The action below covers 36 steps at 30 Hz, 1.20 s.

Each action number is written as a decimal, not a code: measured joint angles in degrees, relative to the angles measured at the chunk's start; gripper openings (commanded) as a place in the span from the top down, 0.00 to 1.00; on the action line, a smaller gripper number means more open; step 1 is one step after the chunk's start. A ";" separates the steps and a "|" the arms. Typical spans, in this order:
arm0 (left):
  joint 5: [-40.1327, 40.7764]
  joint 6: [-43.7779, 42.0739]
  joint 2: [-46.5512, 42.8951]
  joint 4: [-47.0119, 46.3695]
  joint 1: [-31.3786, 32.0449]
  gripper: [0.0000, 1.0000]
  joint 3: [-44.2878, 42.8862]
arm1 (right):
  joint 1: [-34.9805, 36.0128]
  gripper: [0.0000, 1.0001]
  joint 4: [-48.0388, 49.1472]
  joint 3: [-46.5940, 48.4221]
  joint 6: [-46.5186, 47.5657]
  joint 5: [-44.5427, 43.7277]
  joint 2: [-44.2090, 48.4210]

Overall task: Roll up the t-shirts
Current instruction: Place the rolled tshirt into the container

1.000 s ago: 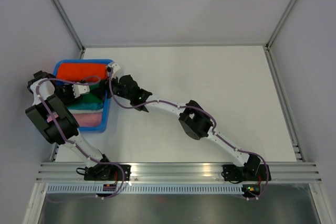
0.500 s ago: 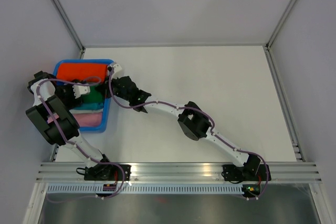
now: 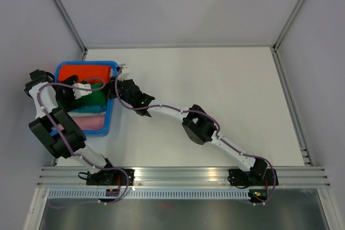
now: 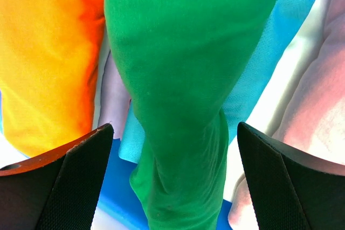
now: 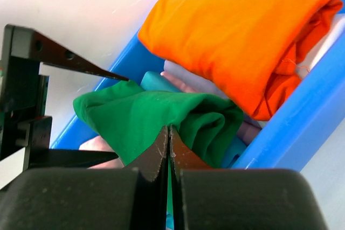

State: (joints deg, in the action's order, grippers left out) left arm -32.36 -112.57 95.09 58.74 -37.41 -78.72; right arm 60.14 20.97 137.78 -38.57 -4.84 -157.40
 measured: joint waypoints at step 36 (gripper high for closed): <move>0.59 33.16 -16.87 -16.92 0.42 0.04 12.00 | 0.04 1.00 3.17 -2.75 -2.82 -3.06 0.59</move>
State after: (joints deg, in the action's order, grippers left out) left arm -31.77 -79.42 78.22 41.82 -36.99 -66.72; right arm 60.18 24.14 135.02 -41.39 -7.90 -156.81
